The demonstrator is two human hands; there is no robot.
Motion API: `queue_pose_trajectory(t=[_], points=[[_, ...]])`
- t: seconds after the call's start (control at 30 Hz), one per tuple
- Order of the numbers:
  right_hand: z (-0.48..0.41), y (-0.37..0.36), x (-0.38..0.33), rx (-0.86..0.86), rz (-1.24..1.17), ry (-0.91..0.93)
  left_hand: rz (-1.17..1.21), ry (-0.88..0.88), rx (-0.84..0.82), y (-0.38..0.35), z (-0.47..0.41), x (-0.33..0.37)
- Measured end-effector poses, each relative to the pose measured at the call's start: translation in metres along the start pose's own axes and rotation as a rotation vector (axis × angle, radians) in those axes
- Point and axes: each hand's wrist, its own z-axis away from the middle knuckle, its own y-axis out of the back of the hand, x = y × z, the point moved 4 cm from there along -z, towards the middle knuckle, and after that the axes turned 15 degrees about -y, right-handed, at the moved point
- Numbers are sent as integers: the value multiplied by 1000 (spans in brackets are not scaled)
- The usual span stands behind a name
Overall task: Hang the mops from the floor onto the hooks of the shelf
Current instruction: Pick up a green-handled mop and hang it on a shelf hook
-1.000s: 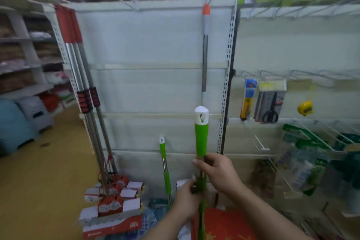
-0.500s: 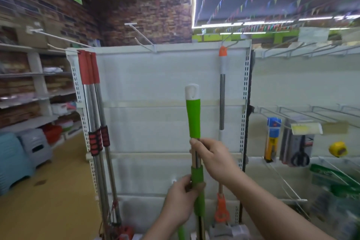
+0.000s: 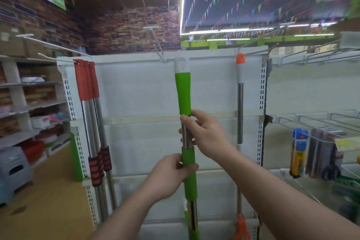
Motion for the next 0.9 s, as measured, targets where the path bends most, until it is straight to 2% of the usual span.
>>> queue_pose_trajectory(t=[0.3, 0.53, 0.9], points=[[-30, -38, -29, -2, 19, 96, -143, -79, -17, 79, -28, 22], [-47, -55, -41, 15, 100, 130, -133, -111, 48, 100, -36, 16], [-81, -70, -39, 44, 151, 96, -97, -81, 49, 111, -56, -1]])
